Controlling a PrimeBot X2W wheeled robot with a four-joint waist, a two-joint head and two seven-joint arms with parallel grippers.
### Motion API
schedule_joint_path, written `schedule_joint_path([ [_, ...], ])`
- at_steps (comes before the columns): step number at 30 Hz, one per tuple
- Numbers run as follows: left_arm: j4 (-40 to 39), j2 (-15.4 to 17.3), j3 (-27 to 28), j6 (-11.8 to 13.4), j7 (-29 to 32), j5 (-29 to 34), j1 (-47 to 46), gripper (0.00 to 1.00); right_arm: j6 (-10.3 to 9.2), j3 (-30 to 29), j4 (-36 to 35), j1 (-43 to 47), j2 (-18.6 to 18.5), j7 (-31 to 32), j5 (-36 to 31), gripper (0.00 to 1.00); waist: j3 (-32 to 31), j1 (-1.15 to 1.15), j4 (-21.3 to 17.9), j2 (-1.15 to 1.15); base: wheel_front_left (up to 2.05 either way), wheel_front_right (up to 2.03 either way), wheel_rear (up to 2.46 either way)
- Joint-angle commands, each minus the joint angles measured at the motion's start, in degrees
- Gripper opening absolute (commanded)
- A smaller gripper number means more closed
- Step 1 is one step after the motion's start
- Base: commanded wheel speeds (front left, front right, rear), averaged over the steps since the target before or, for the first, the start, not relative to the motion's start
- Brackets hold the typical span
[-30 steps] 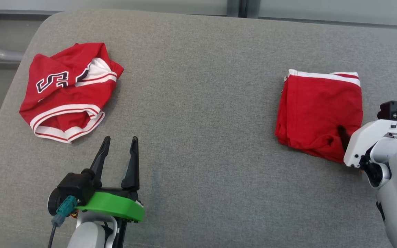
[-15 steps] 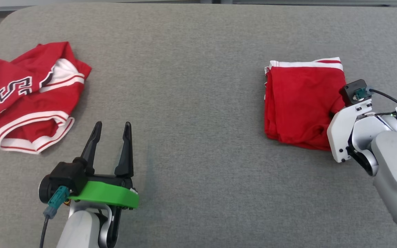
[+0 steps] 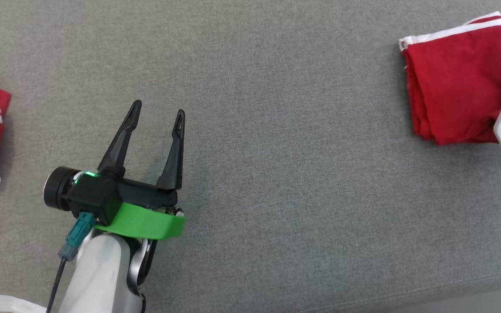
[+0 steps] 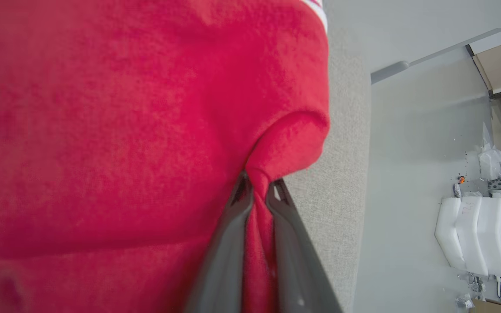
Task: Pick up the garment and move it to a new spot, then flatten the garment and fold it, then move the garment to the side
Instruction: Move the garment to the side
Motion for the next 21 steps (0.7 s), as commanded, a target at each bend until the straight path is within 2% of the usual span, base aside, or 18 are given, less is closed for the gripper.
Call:
schedule_joint_path([
  [1,-0.8,1.2,-0.7,-0.2,0.0,-0.3,-0.8,1.0,-0.15,-1.0,1.3,-1.1,-1.2,-1.5,-0.8,0.0,5.0,-0.01,-3.9,0.0,0.0,0.0,0.0],
  [8,-4.8,4.6,-3.2,-0.2,0.0,-1.1,0.2,1.0,-0.15,-4.8,5.9,-2.1,-4.7,-9.4,-5.5,0.0,8.6,-0.01,-3.7,0.0,0.0,0.0,0.0],
  [13,-6.7,6.3,-3.4,-0.2,0.0,-1.6,1.3,1.0,-0.15,-10.1,8.4,-3.2,-4.8,-14.2,-11.6,0.0,10.2,-0.01,-3.4,0.0,0.0,0.0,0.0],
  [18,-7.3,7.0,-3.7,-0.2,0.0,-1.4,2.0,1.0,-0.15,-18.6,9.9,-2.8,-3.4,-16.5,-19.3,0.0,10.9,-0.01,-2.5,0.0,0.0,0.0,0.0],
  [19,-7.4,7.0,-3.6,-0.2,0.0,-1.5,2.1,1.0,-0.15,-20.2,10.0,-2.4,-3.0,-17.2,-20.4,0.77,10.9,-0.01,-2.4,0.0,0.0,0.0,0.0],
  [20,-7.4,6.9,-3.4,-0.2,0.0,-1.6,2.1,1.0,-0.15,-22.2,9.9,-2.0,-2.5,-18.3,-22.0,1.0,10.9,-0.01,-2.1,0.0,0.0,0.0,0.0],
  [21,-7.4,6.8,-3.4,-0.2,0.0,-1.7,2.1,1.0,-0.14,-23.4,9.7,-1.6,-2.1,-19.6,-23.2,1.0,10.9,-0.01,-2.0,0.0,0.0,0.0,0.0],
])
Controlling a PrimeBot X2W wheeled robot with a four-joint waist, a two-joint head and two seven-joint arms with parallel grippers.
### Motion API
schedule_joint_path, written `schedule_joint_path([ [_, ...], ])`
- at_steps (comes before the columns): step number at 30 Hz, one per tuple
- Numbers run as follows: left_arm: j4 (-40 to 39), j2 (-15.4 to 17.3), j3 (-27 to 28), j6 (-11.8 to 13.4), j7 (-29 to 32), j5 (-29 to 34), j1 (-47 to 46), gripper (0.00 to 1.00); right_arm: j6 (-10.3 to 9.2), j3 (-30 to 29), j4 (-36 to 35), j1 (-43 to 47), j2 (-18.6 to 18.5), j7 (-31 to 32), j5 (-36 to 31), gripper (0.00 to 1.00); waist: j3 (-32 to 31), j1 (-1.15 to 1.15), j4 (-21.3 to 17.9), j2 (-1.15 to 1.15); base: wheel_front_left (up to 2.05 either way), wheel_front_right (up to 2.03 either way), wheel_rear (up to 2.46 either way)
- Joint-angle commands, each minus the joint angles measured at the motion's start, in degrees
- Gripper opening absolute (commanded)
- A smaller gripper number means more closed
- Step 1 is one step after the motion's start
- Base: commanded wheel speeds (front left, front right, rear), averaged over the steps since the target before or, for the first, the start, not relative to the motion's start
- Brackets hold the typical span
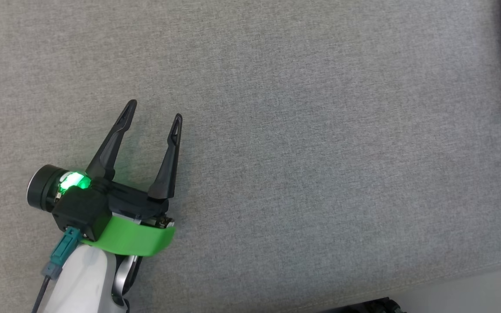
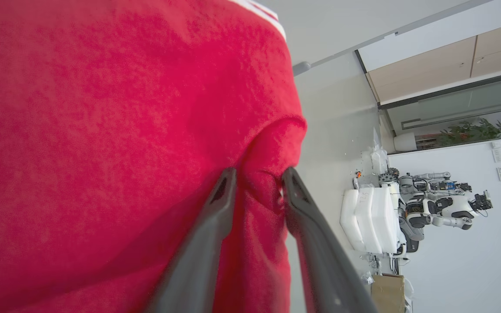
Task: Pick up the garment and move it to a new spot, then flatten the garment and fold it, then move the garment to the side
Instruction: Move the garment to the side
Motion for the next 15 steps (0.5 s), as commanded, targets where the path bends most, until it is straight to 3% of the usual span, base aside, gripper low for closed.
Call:
schedule_joint_path([
  [1,-0.2,0.1,0.3,-0.1,0.0,-0.4,0.4,1.0,-0.13,-1.7,0.1,1.2,0.9,-1.4,-1.8,1.0,-0.1,-0.01,0.5,0.0,0.0,0.0,0.0],
  [8,0.8,-1.8,1.0,-0.1,0.0,-1.4,0.4,1.0,-0.13,-10.5,-1.4,2.2,5.5,-8.9,-6.6,1.0,-3.6,-0.01,1.7,0.0,0.0,0.0,0.0],
  [12,2.2,-3.1,2.4,-0.1,0.0,-1.6,1.6,1.0,-0.14,-14.7,-5.3,4.9,11.3,-10.7,-3.3,1.0,-7.4,-0.01,2.3,0.0,0.0,0.0,0.0],
  [15,3.8,-3.9,4.7,-0.1,0.0,-1.9,3.1,1.0,-0.12,-16.2,-10.3,8.3,18.5,-11.1,2.0,1.0,-10.7,-0.01,2.3,0.0,0.0,0.0,0.0],
])
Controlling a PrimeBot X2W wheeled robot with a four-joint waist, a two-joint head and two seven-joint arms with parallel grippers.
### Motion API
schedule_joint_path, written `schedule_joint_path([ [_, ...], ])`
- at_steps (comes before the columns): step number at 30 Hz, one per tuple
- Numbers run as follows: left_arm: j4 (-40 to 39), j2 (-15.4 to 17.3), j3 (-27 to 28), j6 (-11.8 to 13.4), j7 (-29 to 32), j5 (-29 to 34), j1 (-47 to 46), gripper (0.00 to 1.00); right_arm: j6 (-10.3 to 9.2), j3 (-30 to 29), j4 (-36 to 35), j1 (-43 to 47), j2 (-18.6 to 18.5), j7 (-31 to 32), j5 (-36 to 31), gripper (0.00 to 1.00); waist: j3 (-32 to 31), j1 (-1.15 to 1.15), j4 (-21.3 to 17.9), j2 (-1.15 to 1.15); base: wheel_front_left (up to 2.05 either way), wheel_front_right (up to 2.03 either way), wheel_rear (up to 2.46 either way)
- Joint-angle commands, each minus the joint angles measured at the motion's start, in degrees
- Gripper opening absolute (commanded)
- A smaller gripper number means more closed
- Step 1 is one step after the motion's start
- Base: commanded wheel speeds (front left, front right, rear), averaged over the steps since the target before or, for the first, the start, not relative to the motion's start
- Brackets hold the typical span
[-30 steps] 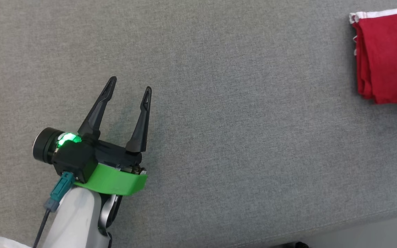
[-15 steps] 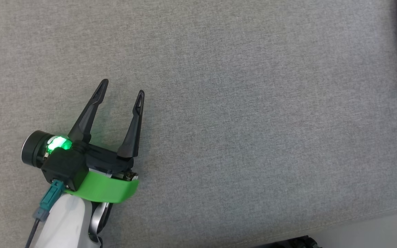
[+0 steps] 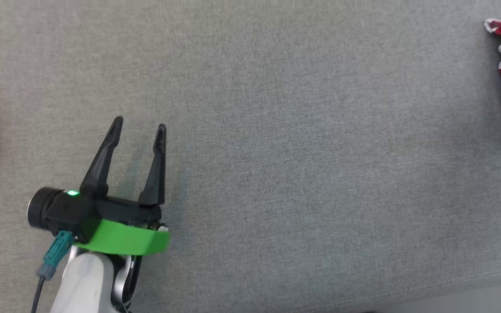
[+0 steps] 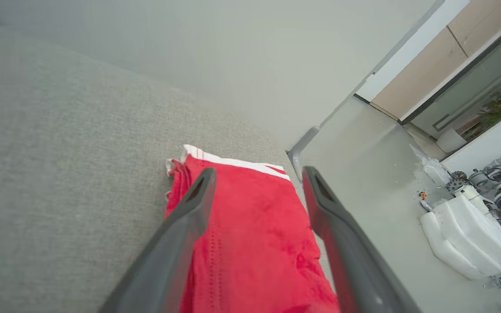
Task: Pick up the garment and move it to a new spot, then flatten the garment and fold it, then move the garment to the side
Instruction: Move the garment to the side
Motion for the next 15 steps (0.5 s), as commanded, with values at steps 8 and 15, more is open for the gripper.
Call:
schedule_joint_path([
  [8,3.8,-2.1,5.0,-0.1,0.0,-0.1,4.0,1.0,-0.11,-1.9,-13.7,14.7,12.9,-0.3,17.3,1.0,-12.4,0.0,2.2,0.0,0.0,0.0,0.0],
  [15,7.0,-3.5,7.7,-0.1,0.0,-0.6,6.4,1.0,-0.11,3.7,-17.0,25.3,16.7,-0.3,19.2,1.0,-19.1,0.0,5.0,0.0,0.0,0.0,0.0],
])
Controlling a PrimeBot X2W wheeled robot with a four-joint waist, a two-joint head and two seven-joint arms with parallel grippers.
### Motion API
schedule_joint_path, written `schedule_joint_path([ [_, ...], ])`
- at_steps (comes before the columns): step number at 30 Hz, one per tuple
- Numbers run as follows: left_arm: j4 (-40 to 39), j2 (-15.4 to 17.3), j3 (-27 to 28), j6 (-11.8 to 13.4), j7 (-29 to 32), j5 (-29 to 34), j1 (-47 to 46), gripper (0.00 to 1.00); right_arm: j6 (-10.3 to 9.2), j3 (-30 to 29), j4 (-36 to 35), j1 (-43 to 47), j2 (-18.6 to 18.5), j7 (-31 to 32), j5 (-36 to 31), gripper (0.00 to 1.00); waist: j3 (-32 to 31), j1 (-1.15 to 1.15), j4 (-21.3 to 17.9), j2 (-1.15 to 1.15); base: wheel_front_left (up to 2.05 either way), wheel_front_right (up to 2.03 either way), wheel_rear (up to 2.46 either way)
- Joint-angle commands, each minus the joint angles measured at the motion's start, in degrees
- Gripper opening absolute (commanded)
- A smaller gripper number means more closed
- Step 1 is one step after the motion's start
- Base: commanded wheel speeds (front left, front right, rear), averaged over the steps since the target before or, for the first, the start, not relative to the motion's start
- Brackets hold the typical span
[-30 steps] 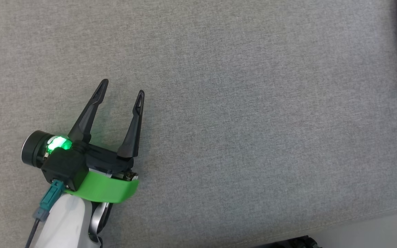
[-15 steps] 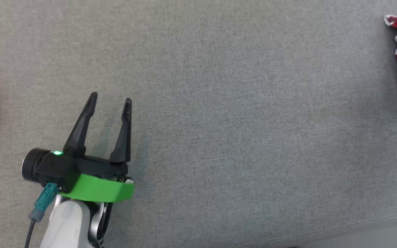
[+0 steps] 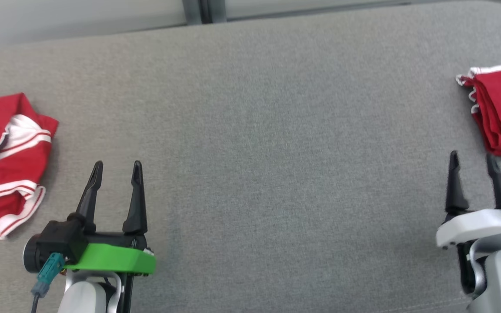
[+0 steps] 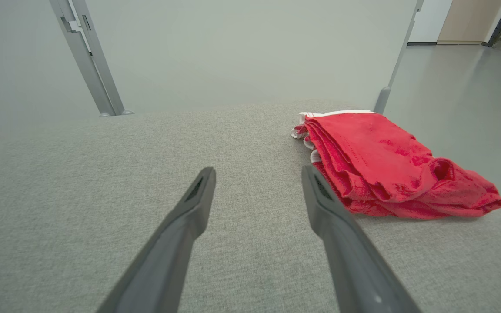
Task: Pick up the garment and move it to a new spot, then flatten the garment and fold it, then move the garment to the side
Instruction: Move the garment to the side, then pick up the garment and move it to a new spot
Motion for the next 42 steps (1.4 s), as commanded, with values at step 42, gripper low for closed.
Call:
schedule_joint_path([
  [42,9.2,-0.6,4.7,-0.1,0.0,-2.7,3.5,1.0,-0.11,12.9,2.3,2.6,2.7,-0.2,0.0,1.0,-12.4,0.0,3.1,0.0,0.0,0.0,0.0],
])
